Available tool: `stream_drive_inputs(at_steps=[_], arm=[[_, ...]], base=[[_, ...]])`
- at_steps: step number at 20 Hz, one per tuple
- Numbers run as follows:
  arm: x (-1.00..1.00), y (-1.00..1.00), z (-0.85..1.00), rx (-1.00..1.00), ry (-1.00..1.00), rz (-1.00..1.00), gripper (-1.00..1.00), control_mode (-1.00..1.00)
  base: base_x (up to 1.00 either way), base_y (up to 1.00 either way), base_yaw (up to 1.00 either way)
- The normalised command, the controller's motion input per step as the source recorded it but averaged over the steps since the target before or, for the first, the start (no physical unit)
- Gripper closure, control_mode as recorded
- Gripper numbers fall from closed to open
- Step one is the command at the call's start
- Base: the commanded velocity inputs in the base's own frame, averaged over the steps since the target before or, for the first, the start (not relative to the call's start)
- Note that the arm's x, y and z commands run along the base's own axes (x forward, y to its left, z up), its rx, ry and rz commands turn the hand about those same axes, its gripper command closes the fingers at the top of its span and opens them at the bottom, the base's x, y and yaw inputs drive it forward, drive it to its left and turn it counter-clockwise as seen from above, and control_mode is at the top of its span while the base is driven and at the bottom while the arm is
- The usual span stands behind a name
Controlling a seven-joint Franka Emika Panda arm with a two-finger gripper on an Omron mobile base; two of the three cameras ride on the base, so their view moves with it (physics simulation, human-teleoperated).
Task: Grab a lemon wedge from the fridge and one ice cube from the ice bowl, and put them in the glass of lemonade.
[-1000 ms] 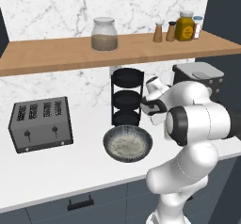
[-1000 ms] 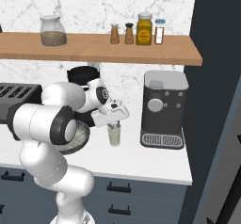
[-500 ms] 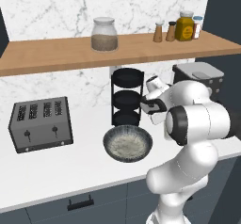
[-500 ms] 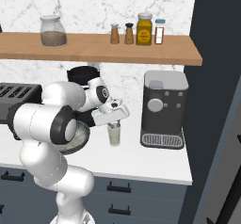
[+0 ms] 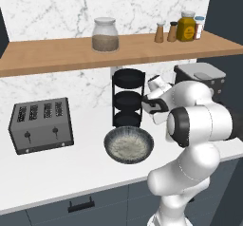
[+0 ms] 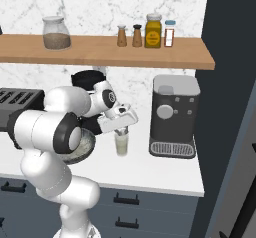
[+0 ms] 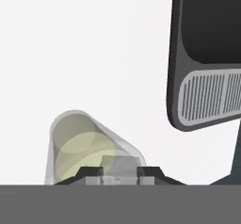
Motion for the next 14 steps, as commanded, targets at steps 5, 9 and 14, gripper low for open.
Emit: stream_drive_inputs(at_steps=[5, 9, 14], arm=[[0.0, 0.0, -0.06, 0.0, 0.03, 0.0, 1.0, -1.0], [0.0, 0.0, -0.13, 0.0, 0.02, 0.0, 1.0, -1.0], [0.0, 0.0, 0.0, 0.0, 0.01, 0.0, 1.0, -1.0]], base=[[0.0, 0.0, 0.0], [0.0, 0.0, 0.0], [0.0, 0.0, 0.0]])
